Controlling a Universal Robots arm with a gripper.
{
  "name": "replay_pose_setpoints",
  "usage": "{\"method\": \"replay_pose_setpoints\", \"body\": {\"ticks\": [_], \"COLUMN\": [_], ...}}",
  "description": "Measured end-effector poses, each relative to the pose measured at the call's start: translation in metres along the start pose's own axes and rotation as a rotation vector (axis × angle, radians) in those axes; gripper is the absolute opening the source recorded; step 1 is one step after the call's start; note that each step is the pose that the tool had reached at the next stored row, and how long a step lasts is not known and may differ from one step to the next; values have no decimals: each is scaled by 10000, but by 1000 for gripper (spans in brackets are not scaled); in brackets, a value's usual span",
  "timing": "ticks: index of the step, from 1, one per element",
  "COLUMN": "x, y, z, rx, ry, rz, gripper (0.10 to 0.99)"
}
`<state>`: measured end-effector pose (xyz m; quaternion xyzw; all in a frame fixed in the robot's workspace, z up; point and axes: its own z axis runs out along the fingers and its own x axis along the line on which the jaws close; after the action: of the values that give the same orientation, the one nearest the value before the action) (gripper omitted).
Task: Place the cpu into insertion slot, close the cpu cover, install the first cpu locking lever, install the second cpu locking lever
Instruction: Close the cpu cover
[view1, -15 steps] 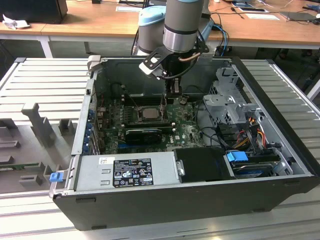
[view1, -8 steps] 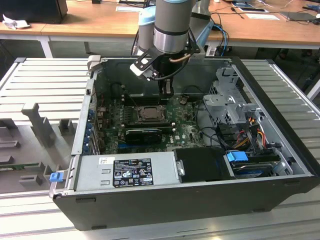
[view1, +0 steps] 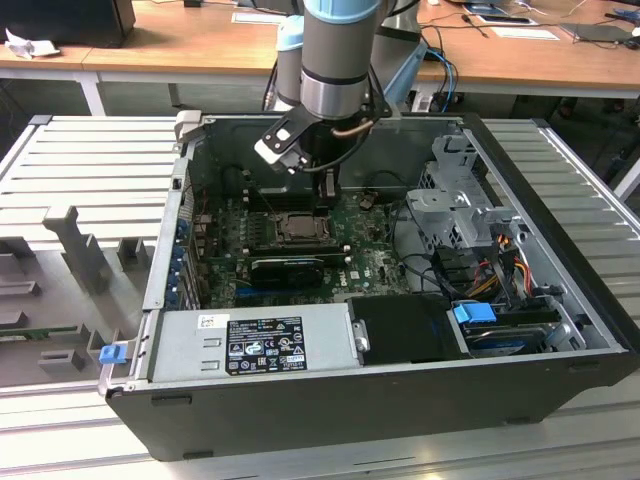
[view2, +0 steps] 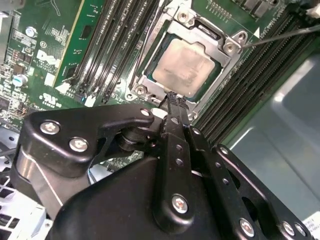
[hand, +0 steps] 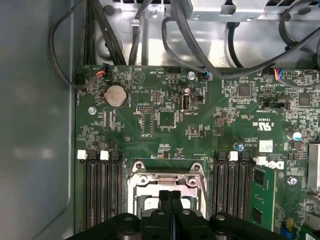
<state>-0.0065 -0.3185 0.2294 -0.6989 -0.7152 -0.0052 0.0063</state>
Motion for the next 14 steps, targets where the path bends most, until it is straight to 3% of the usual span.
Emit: {"method": "replay_pose_setpoints", "body": {"ticks": [3, 9, 14], "x": [0, 4, 5], "y": [-25, -191, -247], "z": [24, 43, 47], "rx": [-39, -47, -46], "ry": [-1, 13, 12], "rz": [-125, -167, -168], "gripper": [106, 106, 106]}}
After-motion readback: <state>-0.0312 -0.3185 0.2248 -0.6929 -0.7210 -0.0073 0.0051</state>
